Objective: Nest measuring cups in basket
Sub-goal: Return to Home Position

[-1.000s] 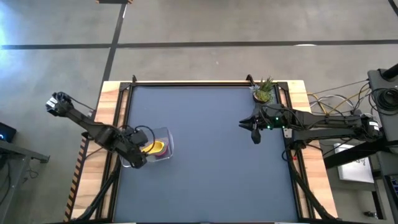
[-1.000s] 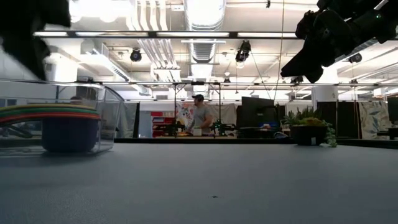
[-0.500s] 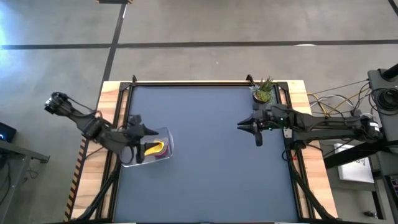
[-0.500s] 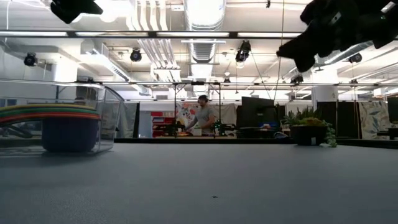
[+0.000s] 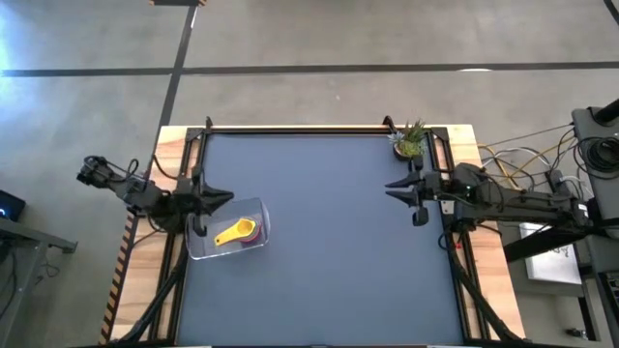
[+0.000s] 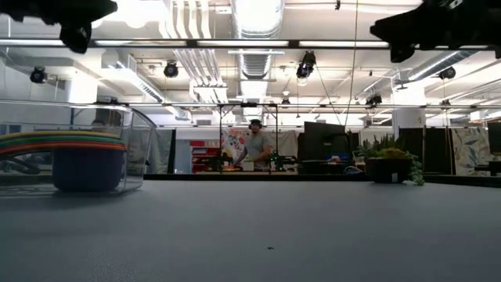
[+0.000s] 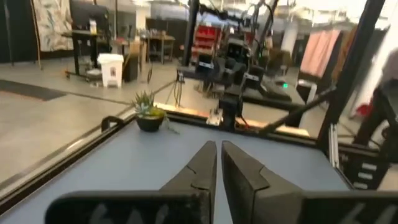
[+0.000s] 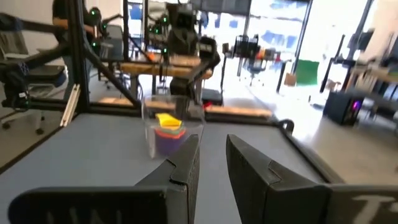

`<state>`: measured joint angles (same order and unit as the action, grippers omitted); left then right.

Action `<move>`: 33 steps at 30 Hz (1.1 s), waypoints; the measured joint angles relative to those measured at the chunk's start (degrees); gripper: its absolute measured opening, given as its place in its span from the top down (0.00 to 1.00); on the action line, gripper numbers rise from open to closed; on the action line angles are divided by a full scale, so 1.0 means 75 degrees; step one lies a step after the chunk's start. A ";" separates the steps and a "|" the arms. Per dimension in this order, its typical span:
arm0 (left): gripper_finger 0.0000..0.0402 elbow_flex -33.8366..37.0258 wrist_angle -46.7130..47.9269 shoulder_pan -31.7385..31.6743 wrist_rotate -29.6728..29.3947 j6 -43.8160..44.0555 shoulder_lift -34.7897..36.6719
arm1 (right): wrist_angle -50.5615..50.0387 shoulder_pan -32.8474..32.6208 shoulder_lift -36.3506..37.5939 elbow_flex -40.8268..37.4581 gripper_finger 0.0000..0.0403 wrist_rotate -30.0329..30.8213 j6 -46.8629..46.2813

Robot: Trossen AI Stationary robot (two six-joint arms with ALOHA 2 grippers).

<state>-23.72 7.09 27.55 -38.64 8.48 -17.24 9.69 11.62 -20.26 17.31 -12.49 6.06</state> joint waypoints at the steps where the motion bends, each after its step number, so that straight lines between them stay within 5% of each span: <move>1: 0.99 0.0202 -0.0120 -0.0031 -0.0033 -0.0067 0.0232 | 0.0010 0.0000 0.0188 -0.0072 0.83 0.0000 0.0080; 14: 1.00 0.2320 -0.1945 -0.0601 0.0479 -0.1190 0.2294 | 0.0225 0.0003 0.2691 -0.1199 0.83 0.0084 0.0268; 33: 1.00 0.3095 -0.2226 -0.1061 0.1540 -0.0989 0.2280 | 0.0718 0.0020 0.2584 -0.2213 0.83 0.0064 -0.0174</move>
<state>-0.51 -9.60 19.59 -27.09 1.06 -0.14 15.08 11.77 -0.89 0.71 -12.01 4.75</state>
